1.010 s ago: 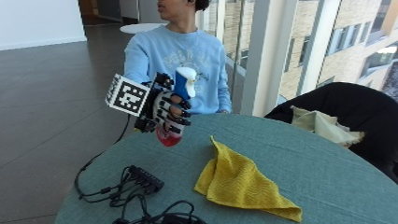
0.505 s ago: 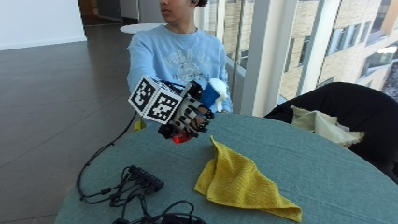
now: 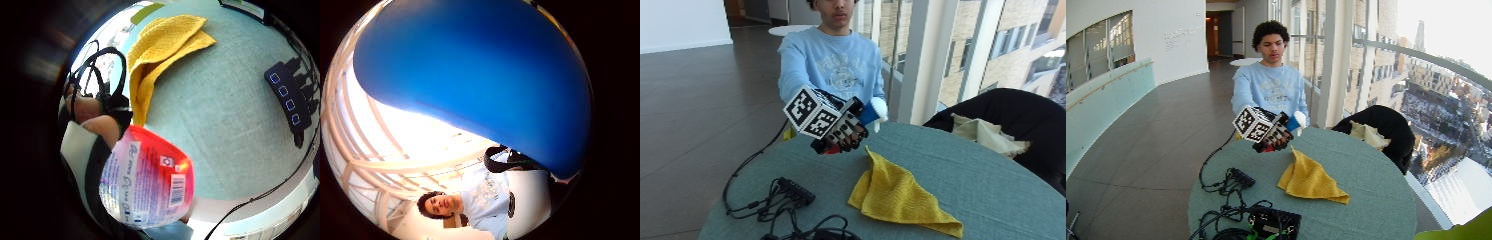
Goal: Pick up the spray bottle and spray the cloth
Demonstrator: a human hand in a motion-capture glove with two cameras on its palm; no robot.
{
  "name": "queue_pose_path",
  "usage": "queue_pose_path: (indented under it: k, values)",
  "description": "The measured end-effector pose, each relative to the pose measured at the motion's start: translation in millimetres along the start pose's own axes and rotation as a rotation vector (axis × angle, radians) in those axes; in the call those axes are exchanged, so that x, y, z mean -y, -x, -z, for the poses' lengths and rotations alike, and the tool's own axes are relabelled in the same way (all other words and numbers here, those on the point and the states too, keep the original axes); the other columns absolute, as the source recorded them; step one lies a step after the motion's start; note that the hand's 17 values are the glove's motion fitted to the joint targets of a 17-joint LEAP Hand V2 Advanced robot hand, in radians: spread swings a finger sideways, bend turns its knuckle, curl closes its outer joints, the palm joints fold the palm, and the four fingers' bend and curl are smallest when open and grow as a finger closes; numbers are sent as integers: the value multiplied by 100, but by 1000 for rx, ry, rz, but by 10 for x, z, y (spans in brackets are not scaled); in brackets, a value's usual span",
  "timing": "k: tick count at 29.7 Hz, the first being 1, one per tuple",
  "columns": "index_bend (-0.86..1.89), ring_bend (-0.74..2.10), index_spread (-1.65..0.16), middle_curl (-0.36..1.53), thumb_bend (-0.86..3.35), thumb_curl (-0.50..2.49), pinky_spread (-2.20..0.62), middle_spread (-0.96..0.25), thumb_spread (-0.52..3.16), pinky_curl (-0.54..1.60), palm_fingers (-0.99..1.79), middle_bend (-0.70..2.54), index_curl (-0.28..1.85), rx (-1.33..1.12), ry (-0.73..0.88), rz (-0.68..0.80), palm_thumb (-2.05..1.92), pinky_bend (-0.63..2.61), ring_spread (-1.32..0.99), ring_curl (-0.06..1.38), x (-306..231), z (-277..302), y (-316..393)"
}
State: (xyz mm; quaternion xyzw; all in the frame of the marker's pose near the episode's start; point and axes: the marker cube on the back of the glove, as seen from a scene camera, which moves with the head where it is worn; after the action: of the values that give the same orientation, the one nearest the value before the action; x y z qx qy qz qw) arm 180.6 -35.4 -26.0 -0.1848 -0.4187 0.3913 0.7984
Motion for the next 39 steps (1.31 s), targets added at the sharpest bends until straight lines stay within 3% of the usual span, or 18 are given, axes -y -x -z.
queue_pose_path:
  k: [16, 39]
  values:
    - [10, 60, -19, 48, -2, 59, 11, -6, 89, 35, 114, 46, 28, -41, 40, -91, 84, 21, -6, 39, -4, -14, -152]
    - [11, 61, -18, 48, -2, 58, 8, -6, 93, 37, 115, 47, 28, -36, 58, -111, 82, 22, -5, 39, 3, -71, -196]
